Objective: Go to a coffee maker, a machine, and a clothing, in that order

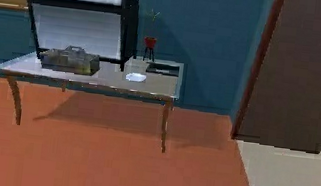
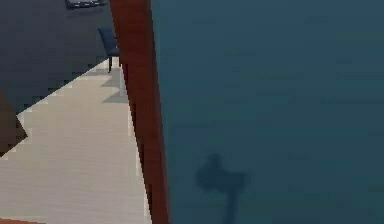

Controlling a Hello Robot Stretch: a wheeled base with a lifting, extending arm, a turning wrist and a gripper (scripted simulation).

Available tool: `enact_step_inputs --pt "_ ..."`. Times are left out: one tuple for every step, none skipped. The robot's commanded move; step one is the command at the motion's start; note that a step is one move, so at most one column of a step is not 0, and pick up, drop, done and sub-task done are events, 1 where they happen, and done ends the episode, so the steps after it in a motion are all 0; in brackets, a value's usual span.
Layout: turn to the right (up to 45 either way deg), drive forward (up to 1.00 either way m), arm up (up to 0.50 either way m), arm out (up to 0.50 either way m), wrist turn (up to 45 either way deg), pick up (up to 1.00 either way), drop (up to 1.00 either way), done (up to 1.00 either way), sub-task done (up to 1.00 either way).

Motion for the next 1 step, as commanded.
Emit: enact_step_inputs --pt "0.0 0.4 0.0 0.0 0.0 0.0 0.0 0.0 0.0"
